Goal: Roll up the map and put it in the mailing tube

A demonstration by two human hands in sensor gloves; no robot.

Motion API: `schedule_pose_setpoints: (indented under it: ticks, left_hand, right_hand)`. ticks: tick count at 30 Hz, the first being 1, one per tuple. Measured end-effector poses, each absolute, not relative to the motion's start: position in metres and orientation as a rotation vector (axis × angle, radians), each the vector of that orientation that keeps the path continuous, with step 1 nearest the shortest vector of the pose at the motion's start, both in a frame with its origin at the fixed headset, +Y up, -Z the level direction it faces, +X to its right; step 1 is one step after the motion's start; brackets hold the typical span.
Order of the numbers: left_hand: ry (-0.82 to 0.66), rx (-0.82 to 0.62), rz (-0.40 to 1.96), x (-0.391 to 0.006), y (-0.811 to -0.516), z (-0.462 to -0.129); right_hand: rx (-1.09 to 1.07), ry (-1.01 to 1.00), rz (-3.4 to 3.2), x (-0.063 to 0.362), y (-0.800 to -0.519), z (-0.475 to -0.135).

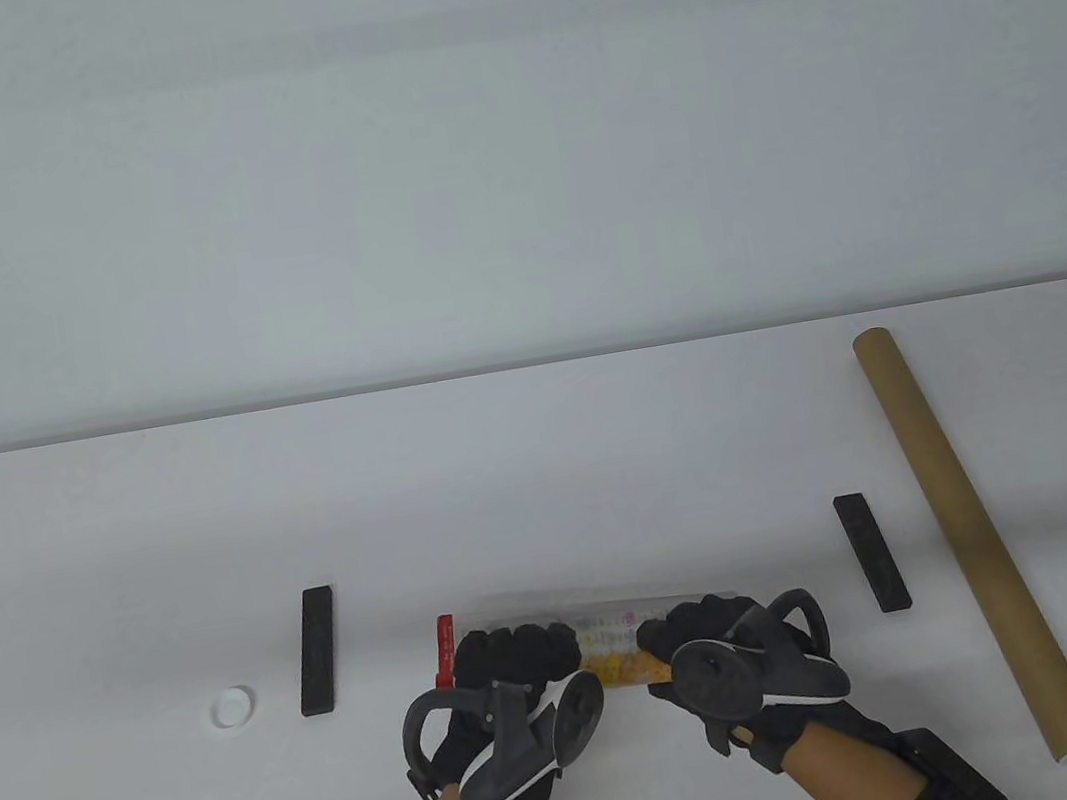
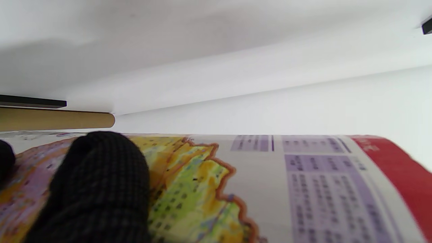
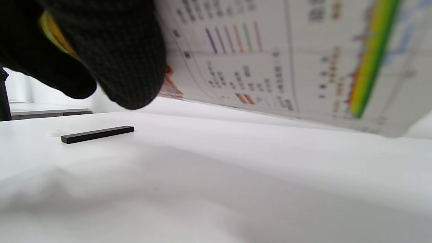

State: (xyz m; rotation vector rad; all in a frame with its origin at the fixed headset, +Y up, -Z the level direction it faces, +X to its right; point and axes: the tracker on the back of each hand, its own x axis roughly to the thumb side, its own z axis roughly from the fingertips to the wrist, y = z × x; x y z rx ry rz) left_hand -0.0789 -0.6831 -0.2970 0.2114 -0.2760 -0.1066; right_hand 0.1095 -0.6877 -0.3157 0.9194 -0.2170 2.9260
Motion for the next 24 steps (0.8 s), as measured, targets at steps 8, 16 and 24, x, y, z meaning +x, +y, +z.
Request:
schedule_pose_setpoints:
  ticks: [8, 16, 24]
  left_hand:
    - [-0.252, 0.049, -0.011, -0.084, -0.685, -0.305]
    - [-0.239, -0.098, 0.103, -0.091, -0.691, -0.312]
    - [-0.27, 0.161, -0.085, -0.08, -0.684, -0.299]
  right_hand:
    - [0.989, -0.377, 3.009, 0.104, -0.686, -0.307]
    - [1.03, -0.452, 3.065, 0.099, -0.684, -0.303]
    - [0.958, -0.271, 2.99, 0.103, -0.684, -0.311]
